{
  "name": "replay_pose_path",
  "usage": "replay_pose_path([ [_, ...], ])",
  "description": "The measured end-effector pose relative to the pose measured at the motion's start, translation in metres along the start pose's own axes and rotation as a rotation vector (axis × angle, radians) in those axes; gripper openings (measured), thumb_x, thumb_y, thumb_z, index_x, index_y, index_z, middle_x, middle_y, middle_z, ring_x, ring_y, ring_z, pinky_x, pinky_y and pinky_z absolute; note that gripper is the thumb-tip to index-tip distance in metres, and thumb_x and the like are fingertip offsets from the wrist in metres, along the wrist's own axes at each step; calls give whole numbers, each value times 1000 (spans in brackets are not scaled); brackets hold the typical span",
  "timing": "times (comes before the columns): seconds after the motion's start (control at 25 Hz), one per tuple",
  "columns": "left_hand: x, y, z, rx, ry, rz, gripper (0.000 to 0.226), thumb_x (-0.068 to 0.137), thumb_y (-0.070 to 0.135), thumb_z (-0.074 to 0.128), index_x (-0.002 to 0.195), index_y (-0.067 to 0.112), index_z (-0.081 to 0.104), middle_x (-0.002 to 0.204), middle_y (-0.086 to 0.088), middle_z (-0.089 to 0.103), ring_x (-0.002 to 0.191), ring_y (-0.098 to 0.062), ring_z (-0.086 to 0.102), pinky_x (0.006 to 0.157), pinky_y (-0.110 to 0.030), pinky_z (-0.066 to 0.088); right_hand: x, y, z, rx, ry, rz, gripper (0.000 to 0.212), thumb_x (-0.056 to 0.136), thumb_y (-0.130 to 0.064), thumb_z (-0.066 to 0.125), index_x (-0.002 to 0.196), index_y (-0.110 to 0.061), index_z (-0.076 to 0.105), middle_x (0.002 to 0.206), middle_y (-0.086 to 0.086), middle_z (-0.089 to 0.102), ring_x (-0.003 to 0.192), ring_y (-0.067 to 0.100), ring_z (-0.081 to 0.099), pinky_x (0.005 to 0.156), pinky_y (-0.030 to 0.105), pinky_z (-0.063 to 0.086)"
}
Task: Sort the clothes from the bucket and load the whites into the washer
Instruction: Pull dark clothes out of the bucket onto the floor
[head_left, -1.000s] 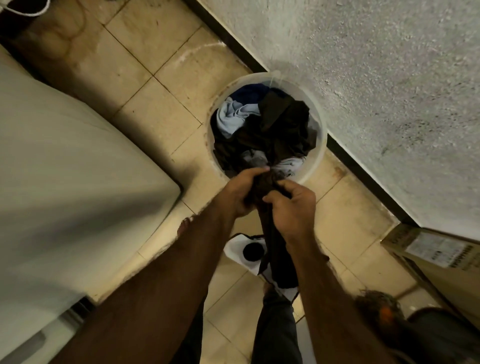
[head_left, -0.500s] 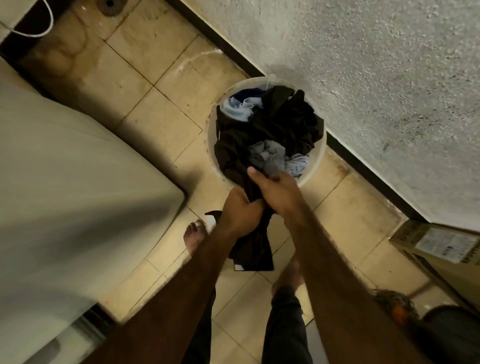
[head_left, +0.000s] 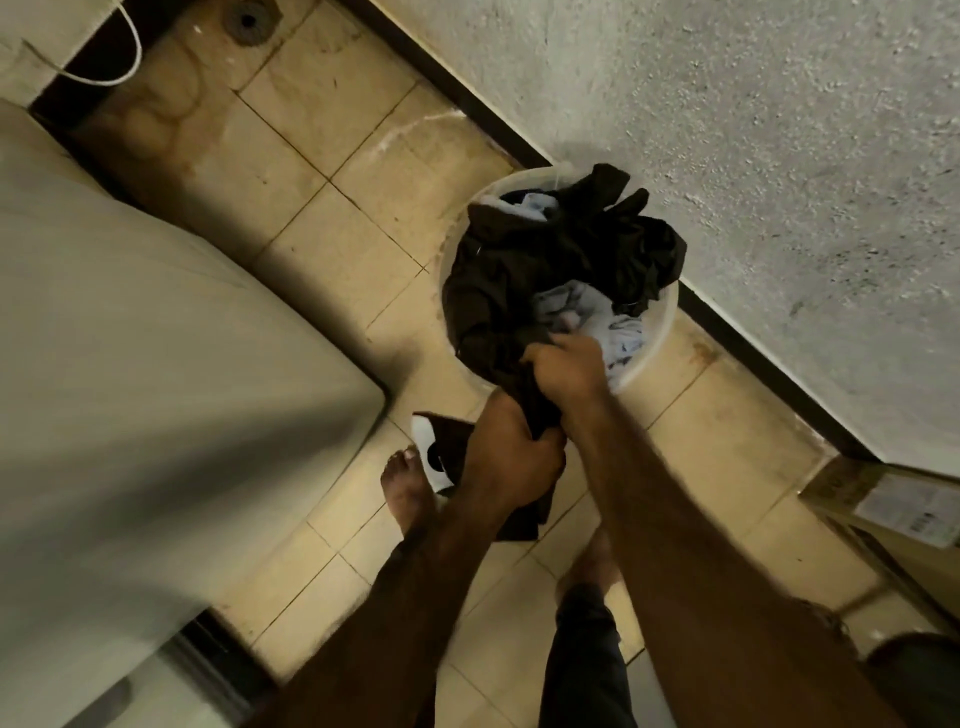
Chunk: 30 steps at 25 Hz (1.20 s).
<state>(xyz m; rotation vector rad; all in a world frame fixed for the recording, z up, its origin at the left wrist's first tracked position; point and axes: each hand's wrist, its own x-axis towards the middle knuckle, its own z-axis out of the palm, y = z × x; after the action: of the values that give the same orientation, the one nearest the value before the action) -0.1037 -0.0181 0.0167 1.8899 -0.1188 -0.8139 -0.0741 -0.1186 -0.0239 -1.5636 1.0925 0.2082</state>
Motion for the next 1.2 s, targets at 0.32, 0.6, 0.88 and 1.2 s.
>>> replay_pose_path([
  [0.32,7,-13,-25,-982,-78,-553,49,81,31,60,124,7,66,116,-15,70,108,-33,67,92,-42,56,-2,6,-3,-28,-113,9,11,83,-5,62,86,-8,72,84,11,72,82,29,66,72,39,56],
  [0.6,66,5,-28,-784,-33,-768,49,92,44,66,122,6,70,118,-15,73,106,-31,70,94,-39,57,-33,14,-5,208,-63,68,26,78,-3,63,87,-24,77,75,-9,75,70,6,71,56,16,56],
  [0.88,58,6,-17,-398,403,-632,32,77,21,76,105,7,71,97,-15,75,86,-31,74,75,-48,64,-48,2,-4,5,88,-15,36,83,-60,63,72,-26,65,83,-1,70,73,9,64,65,24,52],
  [1.2,35,6,-32,-191,499,-370,49,79,20,73,125,24,60,96,7,68,87,-11,68,65,-22,59,-3,2,-1,236,-152,379,56,106,-50,37,148,-16,49,145,8,57,129,28,56,97,37,49],
])
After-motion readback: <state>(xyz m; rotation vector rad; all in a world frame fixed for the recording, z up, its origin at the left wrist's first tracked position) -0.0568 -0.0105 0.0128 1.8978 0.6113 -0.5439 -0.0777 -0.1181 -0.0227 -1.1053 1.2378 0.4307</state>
